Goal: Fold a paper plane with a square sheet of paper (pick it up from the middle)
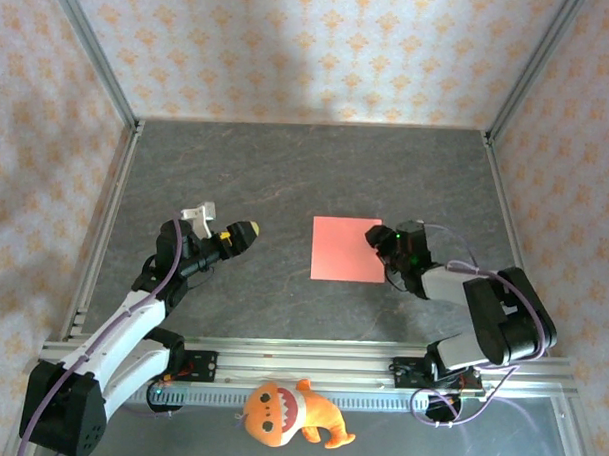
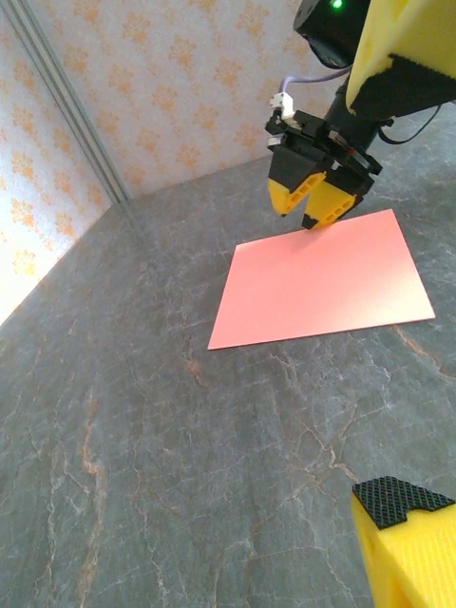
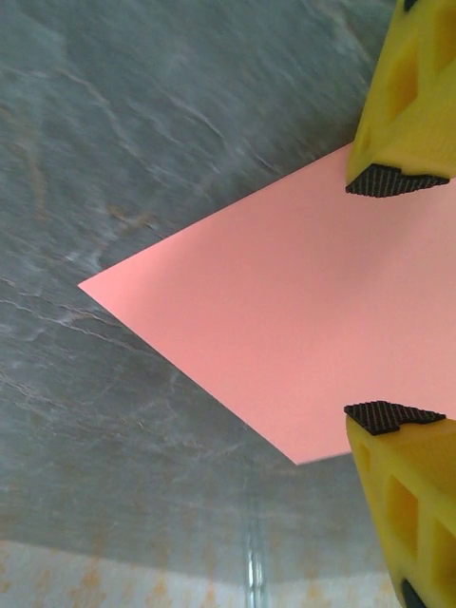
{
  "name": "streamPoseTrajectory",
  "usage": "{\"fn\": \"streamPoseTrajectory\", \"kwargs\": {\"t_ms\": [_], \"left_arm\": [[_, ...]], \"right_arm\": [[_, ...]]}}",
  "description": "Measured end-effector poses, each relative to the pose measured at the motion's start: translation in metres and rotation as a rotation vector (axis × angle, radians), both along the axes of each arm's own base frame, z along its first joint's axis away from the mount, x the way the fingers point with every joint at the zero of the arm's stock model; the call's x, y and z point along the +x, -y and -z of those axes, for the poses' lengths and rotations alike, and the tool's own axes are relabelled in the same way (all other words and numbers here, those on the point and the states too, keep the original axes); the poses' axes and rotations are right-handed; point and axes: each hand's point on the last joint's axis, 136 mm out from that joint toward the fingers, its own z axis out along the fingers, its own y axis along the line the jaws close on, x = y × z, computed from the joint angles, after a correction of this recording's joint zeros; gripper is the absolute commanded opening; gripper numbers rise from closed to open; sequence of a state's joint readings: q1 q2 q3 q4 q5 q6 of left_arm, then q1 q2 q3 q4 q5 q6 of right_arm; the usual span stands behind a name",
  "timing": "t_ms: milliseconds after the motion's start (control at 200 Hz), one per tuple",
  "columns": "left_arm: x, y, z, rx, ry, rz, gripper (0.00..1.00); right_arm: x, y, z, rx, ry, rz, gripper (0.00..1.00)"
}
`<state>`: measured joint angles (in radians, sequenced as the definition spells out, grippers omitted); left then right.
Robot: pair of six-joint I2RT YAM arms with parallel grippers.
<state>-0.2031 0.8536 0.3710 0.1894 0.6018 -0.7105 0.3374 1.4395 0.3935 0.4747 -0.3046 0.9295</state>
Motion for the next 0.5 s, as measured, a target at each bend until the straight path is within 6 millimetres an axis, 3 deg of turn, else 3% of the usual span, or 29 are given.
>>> {"fn": "streamPoseTrajectory", "kwargs": {"t_ms": [200, 400, 500], "left_arm": [[0.001, 0.000, 0.004, 0.003, -0.015, 0.001, 0.99], [0.002, 0.001, 0.013, 0.008, -0.045, 0.006, 0.99], [0.001, 0.003, 0.018, 0.009, -0.063, 0.014, 0.99]], "right_arm": [[-0.016, -0.036, -0.004, 0.079, -0.042, -0.066, 0.62], [-0.004, -0.049, -0.029, 0.040, 0.024, -0.160, 0.59], [0.002, -0.061, -0.031, 0.033, 0.028, -0.227, 0.58]]}}
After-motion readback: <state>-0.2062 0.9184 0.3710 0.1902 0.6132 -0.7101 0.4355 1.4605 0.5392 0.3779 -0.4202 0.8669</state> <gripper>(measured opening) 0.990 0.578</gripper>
